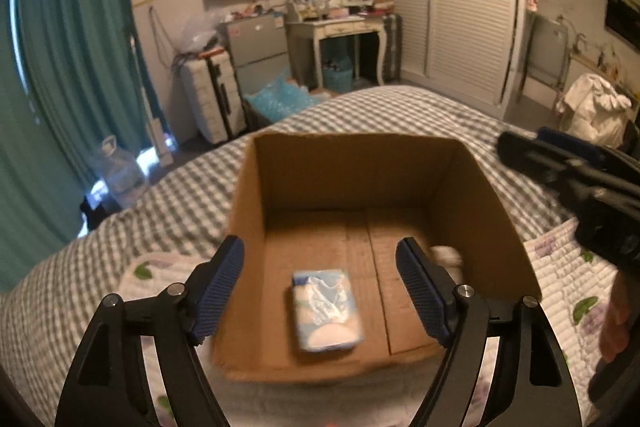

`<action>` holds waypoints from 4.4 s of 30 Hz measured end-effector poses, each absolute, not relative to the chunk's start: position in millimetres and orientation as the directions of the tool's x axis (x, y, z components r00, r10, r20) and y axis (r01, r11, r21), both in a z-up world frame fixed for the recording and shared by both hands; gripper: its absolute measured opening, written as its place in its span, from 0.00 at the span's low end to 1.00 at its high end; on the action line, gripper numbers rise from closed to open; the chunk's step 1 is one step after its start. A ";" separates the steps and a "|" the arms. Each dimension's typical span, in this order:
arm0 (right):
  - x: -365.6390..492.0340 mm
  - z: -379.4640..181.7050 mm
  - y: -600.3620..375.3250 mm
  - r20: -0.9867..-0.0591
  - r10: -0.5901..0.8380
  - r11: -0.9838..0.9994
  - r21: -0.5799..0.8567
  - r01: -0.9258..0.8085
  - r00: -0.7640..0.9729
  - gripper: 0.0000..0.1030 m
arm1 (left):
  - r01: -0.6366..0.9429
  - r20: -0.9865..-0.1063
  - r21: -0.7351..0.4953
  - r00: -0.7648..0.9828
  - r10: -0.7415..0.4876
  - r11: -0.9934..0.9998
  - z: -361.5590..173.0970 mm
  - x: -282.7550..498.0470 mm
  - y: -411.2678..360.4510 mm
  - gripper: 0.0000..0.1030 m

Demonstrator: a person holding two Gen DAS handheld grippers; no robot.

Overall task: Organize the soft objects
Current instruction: 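Drop the blue tissue pack and white sock into the cardboard box with both grippers, then grasp the floral tissue-paper pack with the left gripper while the right gripper grasps a white sock, then lower the floral tissue pack and white sock into the box, open both grippers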

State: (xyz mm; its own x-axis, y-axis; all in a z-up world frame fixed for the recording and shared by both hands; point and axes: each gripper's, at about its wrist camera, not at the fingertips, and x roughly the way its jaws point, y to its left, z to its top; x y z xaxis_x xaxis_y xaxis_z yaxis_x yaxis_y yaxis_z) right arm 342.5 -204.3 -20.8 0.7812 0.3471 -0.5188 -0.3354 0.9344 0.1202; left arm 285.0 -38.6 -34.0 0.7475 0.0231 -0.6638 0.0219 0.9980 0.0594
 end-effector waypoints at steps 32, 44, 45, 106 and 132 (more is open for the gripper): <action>92.4 -8.5 -177.3 -0.515 0.342 0.905 -0.044 -0.423 0.786 1.00 | -0.053 -0.678 0.088 0.728 0.099 0.995 -52.3 75.1 -7.2 0.90; 135.7 -87.9 -170.5 -0.576 0.351 0.917 0.049 -0.397 0.739 1.00 | -0.015 -0.807 -0.004 0.590 0.006 1.000 -138.8 111.5 0.9 0.89; 138.3 -91.2 -169.4 -0.580 0.348 0.917 0.048 -0.395 0.737 1.00 | -0.008 -0.809 -0.007 0.587 -0.001 1.000 -140.8 112.5 0.4 0.89; 184.2 52.0 -218.3 -0.379 0.452 0.883 0.066 -0.464 0.807 0.30 | 0.067 -0.590 0.128 0.807 0.022 0.990 6.8 141.9 -52.5 0.75; 378.1 -32.4 -202.3 -0.495 0.412 0.908 0.154 -0.389 0.765 0.45 | 0.029 -0.605 0.209 0.789 0.106 0.977 -42.6 297.8 -57.1 0.80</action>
